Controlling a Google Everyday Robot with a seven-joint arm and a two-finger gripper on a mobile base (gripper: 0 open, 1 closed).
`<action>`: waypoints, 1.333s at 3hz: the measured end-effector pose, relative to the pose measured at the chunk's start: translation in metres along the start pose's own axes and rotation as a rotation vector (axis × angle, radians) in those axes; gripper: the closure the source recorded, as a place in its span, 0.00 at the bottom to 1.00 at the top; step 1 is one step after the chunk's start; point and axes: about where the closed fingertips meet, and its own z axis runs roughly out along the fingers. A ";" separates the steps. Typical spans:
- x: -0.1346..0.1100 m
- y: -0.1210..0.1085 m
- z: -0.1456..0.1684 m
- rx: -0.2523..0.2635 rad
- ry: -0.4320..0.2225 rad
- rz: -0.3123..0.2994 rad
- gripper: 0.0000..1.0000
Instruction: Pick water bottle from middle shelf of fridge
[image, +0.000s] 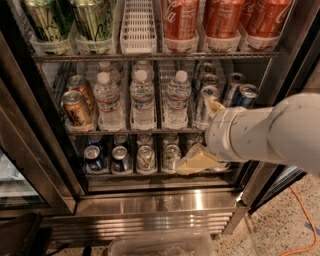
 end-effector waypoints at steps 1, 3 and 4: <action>0.007 0.003 0.010 0.070 -0.004 0.056 0.00; 0.015 0.003 0.029 0.151 -0.061 0.191 0.00; 0.015 0.003 0.029 0.152 -0.062 0.192 0.00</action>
Offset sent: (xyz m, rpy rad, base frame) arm 0.0126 -0.0141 -0.0357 0.2548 -0.1506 -0.2626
